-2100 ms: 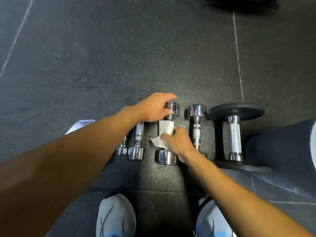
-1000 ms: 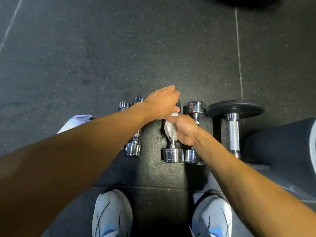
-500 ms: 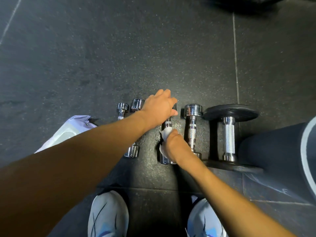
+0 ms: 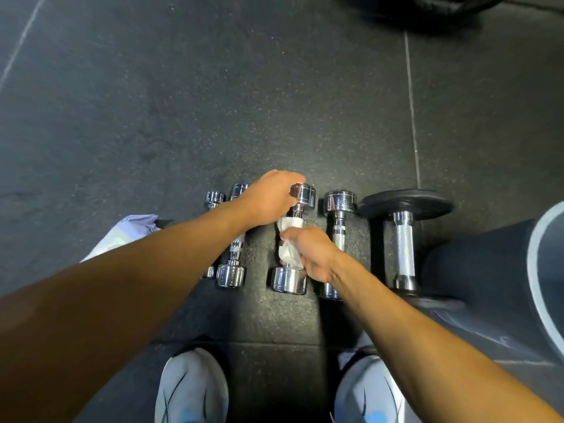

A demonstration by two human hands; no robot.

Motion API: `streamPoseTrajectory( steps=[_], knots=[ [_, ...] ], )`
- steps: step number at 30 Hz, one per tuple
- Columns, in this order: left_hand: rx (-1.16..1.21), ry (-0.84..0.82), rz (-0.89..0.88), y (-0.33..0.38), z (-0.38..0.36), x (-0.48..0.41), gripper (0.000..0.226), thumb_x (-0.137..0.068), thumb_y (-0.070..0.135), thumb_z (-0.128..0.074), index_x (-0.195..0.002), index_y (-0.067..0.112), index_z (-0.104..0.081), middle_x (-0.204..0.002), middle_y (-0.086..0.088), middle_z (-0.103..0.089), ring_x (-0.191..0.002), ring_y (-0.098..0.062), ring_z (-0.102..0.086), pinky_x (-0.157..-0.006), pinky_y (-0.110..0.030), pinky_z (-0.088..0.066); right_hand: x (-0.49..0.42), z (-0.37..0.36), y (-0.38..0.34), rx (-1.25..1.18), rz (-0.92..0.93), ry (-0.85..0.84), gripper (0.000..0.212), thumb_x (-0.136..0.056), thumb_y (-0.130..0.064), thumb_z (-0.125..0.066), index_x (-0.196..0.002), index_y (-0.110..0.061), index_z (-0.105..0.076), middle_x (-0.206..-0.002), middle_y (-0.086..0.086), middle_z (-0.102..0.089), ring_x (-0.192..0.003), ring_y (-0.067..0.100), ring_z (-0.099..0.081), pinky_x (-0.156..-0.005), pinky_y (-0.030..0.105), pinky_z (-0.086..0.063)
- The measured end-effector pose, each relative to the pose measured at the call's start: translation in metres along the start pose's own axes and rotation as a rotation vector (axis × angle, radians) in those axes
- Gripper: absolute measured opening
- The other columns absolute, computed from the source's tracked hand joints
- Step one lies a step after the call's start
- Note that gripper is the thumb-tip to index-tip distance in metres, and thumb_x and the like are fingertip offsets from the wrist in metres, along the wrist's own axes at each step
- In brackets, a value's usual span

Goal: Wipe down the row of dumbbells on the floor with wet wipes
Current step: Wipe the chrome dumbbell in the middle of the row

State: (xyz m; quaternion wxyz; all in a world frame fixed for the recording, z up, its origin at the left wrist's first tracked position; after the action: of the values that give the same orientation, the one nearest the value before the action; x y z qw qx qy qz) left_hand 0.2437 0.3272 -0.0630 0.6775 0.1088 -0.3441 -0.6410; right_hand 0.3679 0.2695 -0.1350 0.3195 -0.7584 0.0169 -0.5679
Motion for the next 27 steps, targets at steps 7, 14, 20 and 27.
streamPoseTrajectory(
  steps=[7,14,20,27],
  knots=[
    [-0.069,-0.029,-0.122,0.005,-0.003,-0.009,0.017,-0.085,0.010,-0.071,-0.102,0.006,-0.070,-0.103,-0.009,-0.071,-0.100,-0.027,-0.062,-0.094,-0.044,-0.045,-0.008,0.007,-0.032,0.531,0.178,0.344,0.032,-0.099,-0.031,-0.052,-0.114,-0.005,-0.060,-0.107,0.014,-0.070,-0.096,0.031,-0.068,-0.088,0.045,-0.057],
    [-0.136,-0.104,-0.098,0.015,-0.009,-0.012,0.028,-0.094,0.021,-0.068,-0.121,0.021,-0.061,-0.113,-0.002,-0.056,-0.107,-0.023,-0.056,-0.097,-0.043,-0.047,0.008,-0.005,0.000,1.040,0.176,0.374,0.043,-0.105,-0.022,-0.045,-0.135,0.009,-0.042,-0.126,0.024,-0.060,-0.111,0.035,-0.061,-0.076,0.033,-0.043],
    [-0.147,-0.173,-0.072,0.011,-0.008,-0.015,0.036,-0.095,0.026,-0.070,-0.128,0.022,-0.058,-0.112,0.003,-0.043,-0.109,-0.024,-0.055,-0.098,-0.043,-0.047,0.059,-0.006,0.011,1.151,0.534,0.524,0.030,-0.101,-0.023,-0.052,-0.121,0.001,-0.049,-0.107,0.016,-0.063,-0.095,0.029,-0.065,-0.078,0.031,-0.049],
    [-0.162,-0.153,-0.026,0.010,-0.005,-0.017,0.035,-0.094,0.028,-0.070,-0.126,0.022,-0.057,-0.112,0.002,-0.040,-0.104,-0.025,-0.053,-0.093,-0.037,-0.044,0.100,-0.020,0.084,1.475,0.860,0.438,0.068,-0.101,-0.014,-0.055,-0.158,0.000,-0.020,-0.164,0.026,-0.017,-0.153,0.041,-0.014,-0.123,0.050,-0.022]
  ],
)
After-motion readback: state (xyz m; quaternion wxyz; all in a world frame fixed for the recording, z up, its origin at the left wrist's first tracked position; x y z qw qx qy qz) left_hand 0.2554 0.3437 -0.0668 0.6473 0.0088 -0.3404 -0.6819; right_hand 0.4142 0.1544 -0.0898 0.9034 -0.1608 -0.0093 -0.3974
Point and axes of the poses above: each hand's wrist, its own x-axis away from the middle knuckle, its own z-axis out of the back of the hand, y = z × x, the point moved 7 cm from there along -x, towards the middle knuckle
